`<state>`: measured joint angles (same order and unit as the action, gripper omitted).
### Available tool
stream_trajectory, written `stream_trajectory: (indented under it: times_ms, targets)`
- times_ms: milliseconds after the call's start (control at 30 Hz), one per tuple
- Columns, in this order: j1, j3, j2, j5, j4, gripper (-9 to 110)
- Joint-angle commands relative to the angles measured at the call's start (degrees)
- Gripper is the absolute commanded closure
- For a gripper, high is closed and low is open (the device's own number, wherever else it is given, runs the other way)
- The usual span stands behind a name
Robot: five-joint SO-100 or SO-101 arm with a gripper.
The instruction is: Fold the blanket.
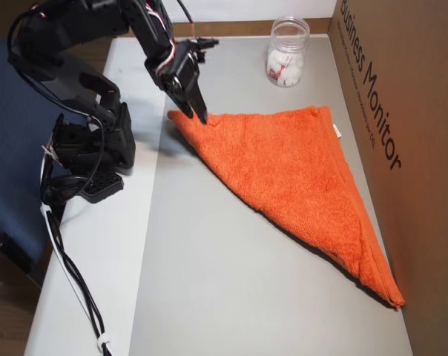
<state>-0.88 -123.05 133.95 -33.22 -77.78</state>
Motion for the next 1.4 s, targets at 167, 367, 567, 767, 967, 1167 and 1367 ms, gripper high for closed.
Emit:
stream_trajectory:
  times_ms: [167,367,567,767,967,1167,1367]
  targets:
    - [7.5,0.0,-6.7,-0.4,10.4,99]
    - [7.4,0.6,-12.7,-0.5,17.2,102]
    - [6.5,0.6,-20.0,-8.7,27.4,102]
    - [6.5,0.5,-26.9,-11.7,32.3,102]
    - [4.4,0.2,-32.5,-17.8,37.5,102]
    - [0.1,1.5,-37.1,-27.6,38.0,101]
    - [-0.8,1.4,-41.8,-33.5,39.6,101]
